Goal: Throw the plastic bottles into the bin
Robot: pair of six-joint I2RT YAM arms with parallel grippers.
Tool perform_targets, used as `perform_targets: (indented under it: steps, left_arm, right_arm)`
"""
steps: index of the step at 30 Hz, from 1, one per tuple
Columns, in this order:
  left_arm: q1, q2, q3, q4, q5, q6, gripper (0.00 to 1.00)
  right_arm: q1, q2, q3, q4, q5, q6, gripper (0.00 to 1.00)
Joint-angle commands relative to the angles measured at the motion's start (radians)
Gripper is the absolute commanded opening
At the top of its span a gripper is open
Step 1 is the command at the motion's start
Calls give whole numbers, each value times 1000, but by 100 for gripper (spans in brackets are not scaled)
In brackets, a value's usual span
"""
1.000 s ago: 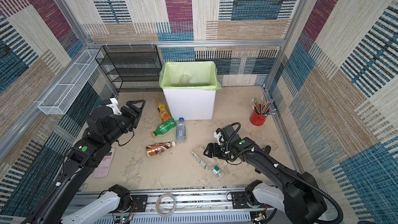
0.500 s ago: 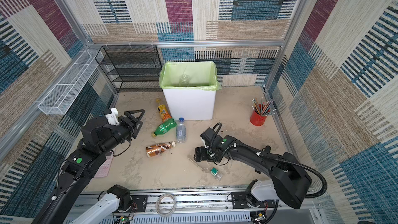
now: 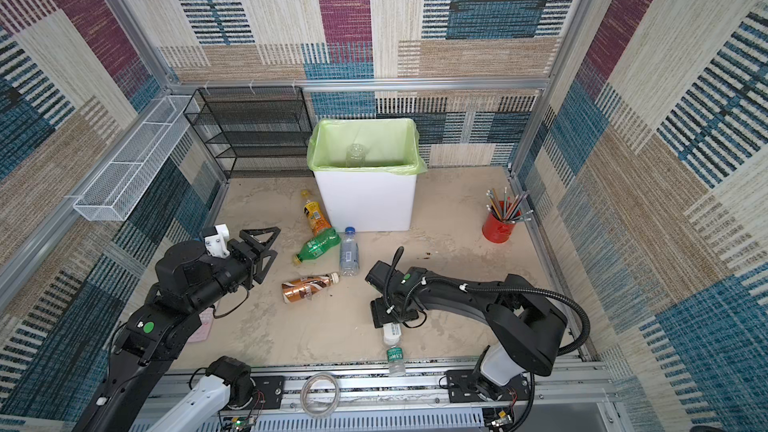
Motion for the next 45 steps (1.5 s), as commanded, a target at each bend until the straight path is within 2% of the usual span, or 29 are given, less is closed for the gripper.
perform_targets:
  steps: [1, 6, 10, 14, 18, 24, 30, 34, 39, 42, 45]
  left_arm:
    - [2, 13, 10, 2, 9, -10, 77]
    - [2, 46, 33, 4, -16, 7, 76]
    - [2, 80, 42, 21, -41, 10, 75]
    - [2, 126, 48, 43, -59, 9, 75]
    - [1, 156, 51, 55, -85, 13, 74]
    - [2, 168, 71, 43, -121, 0, 73]
    - [2, 179, 68, 28, -129, -20, 73]
    - [2, 195, 74, 49, -109, -23, 73]
    - [3, 190, 61, 85, -107, -35, 73]
    - [2, 179, 68, 85, -108, -31, 72]
    - [3, 160, 68, 77, -118, -29, 73]
  right_arm:
    - [1, -19, 1, -7, 26, -14, 70]
    - [-18, -147, -1, 19, -3, 19, 56]
    - [-106, -310, -31, 76, -65, 64, 49]
    - [-278, -493, -65, 162, -155, 80, 48]
    - [-401, -587, -72, 277, -238, 80, 49]
    - [-485, -649, -62, 439, -293, 146, 51]
    - [-521, -704, -1, 556, -212, 164, 52]
    - [-532, -564, 190, 672, -174, 130, 53]
    - [-557, -168, 661, 764, -148, 21, 55]
    - [-563, 95, 1003, 730, -93, -19, 68]
    - [-576, 343, 1392, 588, -80, -18, 80]
